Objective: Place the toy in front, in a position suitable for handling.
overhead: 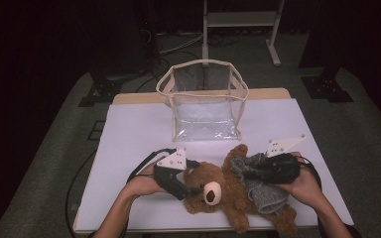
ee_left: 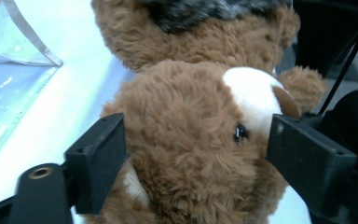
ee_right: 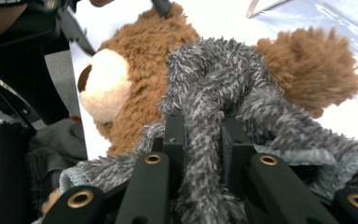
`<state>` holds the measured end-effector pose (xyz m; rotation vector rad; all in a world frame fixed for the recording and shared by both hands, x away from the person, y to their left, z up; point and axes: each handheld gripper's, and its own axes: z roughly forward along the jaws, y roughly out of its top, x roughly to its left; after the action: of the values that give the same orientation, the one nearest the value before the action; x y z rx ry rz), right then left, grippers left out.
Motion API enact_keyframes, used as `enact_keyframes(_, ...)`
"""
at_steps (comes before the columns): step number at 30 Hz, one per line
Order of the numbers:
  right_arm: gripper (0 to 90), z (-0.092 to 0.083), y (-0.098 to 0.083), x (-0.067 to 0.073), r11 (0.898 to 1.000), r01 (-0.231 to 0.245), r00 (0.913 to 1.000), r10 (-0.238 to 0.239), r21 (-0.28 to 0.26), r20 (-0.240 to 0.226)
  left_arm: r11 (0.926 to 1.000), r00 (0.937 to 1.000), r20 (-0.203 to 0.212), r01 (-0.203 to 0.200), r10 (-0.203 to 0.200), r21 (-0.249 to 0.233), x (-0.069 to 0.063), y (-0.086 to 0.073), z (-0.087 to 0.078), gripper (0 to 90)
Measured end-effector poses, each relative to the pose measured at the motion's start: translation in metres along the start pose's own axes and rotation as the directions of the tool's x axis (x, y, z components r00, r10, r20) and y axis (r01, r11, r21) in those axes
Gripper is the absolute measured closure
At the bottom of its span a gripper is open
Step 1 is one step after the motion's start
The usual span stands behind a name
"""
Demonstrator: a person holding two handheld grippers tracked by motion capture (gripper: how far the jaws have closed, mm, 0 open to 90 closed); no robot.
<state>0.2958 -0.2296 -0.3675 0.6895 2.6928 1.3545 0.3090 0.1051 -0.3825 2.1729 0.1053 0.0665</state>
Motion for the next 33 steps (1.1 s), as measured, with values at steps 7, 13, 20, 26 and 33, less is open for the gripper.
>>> enact_keyframes(7,75.3,-0.005,-0.011,0.015,1.0,0.024,0.9997,-0.024,0.003,-0.003,0.9995,0.9994,-0.023,0.026,-0.025,0.017,0.001,0.001,-0.001,9.5)
enact_keyframes(13,75.2,-0.007,-0.018,0.018,1.0,0.009,0.9997,-0.01,-0.017,-0.022,0.9977,0.9962,0.057,0.065,-0.066,0.021,0.001,-0.003,0.018,7.8)
enact_keyframes(20,75.1,-0.008,-0.02,0.017,0.999,0.007,0.9997,-0.008,-0.032,-0.022,0.9861,0.9815,0.104,0.164,-0.161,-0.026,0.007,-0.004,0.027,3.2)
enact_keyframes(26,75.0,-0.005,-0.018,0.017,1.0,0.007,0.9998,-0.008,-0.027,-0.016,0.9823,0.9749,0.132,0.185,-0.18,-0.029,0.01,-0.005,0.033,16.1)
enact_keyframes(33,74.6,-0.003,-0.009,0.009,0.999,-0.004,1.0,0.004,-0.046,0.007,0.9871,0.987,0.027,0.159,-0.158,-0.021,0.02,-0.001,0.019,54.7)
